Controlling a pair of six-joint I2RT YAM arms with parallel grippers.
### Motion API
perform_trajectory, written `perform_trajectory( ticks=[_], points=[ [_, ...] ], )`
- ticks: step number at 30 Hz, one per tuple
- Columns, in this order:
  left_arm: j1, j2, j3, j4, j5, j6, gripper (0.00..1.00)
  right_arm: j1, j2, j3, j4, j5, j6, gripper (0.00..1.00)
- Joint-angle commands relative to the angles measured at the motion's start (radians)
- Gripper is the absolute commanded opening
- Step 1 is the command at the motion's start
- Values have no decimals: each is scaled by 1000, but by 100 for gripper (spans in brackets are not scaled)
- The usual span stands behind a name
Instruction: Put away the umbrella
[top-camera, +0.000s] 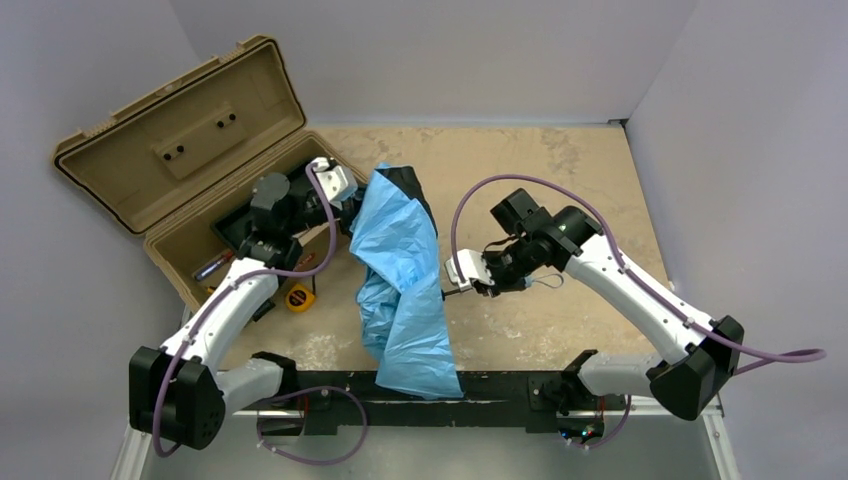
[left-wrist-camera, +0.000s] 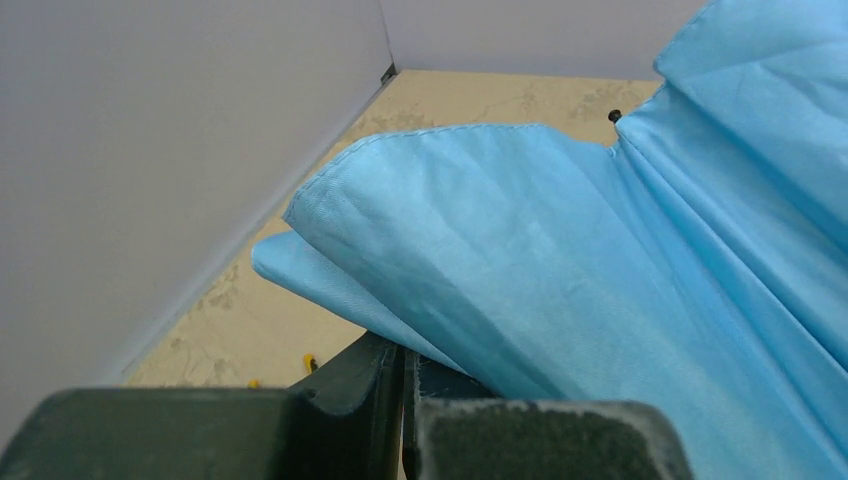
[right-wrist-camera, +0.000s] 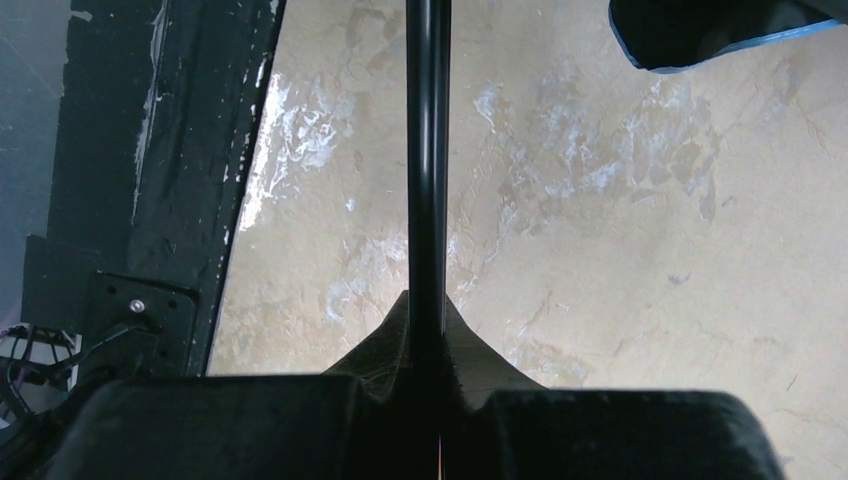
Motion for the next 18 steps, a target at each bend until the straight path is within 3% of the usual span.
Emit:
perform_trajectory(
  ticks=[1,5,9,18],
  points=[
    [-14,35,126,-64,71,157,0,-20,-36,1,-21,7,-14,0],
    [-39,110,214,-144,47,271,0,-74,-29,-7,-32,44,-47,0],
    [-103,231,342,-245,-6,402,0,-208,0,-2,-34,65,-131,0],
    [-198,493,517,-241,-58,417,0,-296,48,-55,-36,67,-229,0]
  ],
)
